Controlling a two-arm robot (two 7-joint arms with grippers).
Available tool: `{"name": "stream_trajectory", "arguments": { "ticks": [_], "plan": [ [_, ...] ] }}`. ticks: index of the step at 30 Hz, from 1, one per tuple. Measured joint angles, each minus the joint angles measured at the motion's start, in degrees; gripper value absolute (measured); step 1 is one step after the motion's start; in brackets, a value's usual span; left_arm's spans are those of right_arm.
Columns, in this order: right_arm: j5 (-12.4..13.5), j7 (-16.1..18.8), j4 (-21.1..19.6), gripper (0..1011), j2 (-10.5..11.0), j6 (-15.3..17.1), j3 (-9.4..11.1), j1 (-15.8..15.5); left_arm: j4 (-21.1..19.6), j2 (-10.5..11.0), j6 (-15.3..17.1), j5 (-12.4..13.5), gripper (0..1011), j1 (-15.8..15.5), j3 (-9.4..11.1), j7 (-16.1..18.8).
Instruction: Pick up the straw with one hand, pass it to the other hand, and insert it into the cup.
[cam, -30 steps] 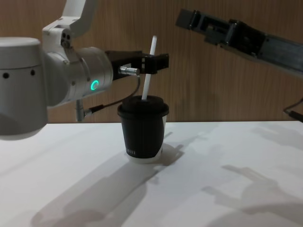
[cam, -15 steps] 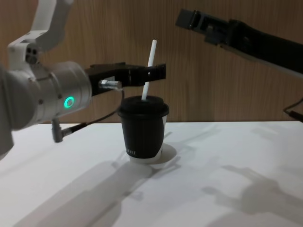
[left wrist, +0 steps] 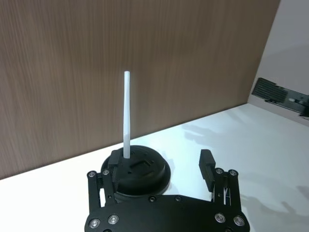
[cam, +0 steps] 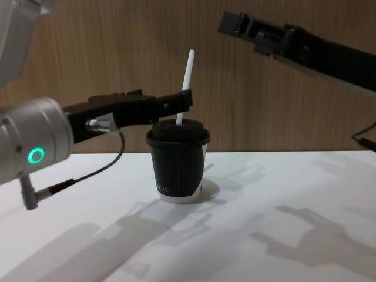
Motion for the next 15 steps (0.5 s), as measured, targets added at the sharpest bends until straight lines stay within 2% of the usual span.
{"name": "stream_trajectory", "arguments": {
  "ticks": [15],
  "plan": [
    [0.0,0.0,0.0,1001,0.0,0.0,0.0,0.0,-2.32,1.92,-1.8,-2.07,1003,3.76,-1.75,-2.83]
  ]
}}
